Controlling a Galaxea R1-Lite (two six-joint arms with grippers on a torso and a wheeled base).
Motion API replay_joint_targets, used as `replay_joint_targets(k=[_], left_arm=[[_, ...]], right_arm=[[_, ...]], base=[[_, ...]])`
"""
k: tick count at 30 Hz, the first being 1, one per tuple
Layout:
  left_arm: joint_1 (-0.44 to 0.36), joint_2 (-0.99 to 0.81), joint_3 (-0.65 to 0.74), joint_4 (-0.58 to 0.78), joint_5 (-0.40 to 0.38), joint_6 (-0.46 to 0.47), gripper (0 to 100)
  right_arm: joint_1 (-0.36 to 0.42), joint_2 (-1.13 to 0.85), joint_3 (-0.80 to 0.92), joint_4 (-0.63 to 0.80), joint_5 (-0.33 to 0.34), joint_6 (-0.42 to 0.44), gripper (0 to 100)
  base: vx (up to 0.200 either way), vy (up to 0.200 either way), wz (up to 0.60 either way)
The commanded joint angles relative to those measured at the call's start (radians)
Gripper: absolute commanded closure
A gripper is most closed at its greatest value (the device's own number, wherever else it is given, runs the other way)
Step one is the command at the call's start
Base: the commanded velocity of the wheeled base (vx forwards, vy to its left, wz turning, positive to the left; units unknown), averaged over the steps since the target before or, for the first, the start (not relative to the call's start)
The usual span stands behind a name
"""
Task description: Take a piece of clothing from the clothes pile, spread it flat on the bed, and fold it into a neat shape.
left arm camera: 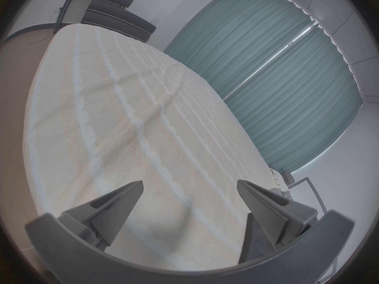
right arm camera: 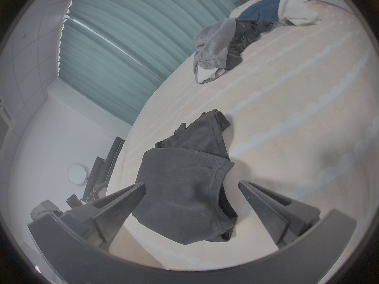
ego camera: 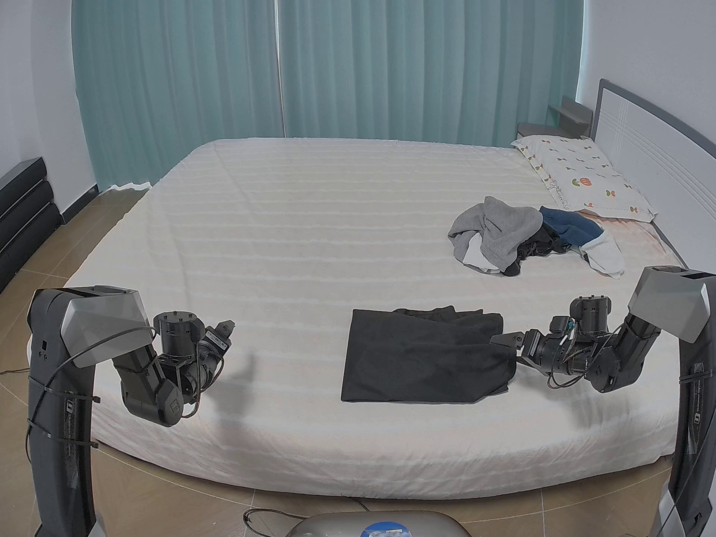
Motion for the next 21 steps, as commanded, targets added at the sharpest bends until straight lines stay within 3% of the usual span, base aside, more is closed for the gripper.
replay_joint_targets(k=[1, 5, 14, 21], left_arm=[[0.004, -0.006, 0.008, -0.001, -0.001, -0.002, 0], [0.009, -0.007, 0.017, 0.001, -0.012, -0.003, 0], [0.006, -0.004, 0.006, -0.001, -0.01, -0.003, 0], [0.004, -0.001, 0.003, -0.001, -0.009, -0.003, 0]], right_arm=[[-0.001, 0.018, -0.03, -0.002, -0.003, 0.052, 0], [0.0, 0.021, -0.054, -0.004, -0.006, 0.14, 0], [0.0, 0.024, -0.043, -0.013, -0.006, 0.175, 0], [-0.004, 0.026, -0.04, -0.014, -0.004, 0.195, 0]], base=[[0.0, 0.0, 0.0], [0.15, 0.0, 0.0], [0.2, 0.0, 0.0], [0.0, 0.0, 0.0]])
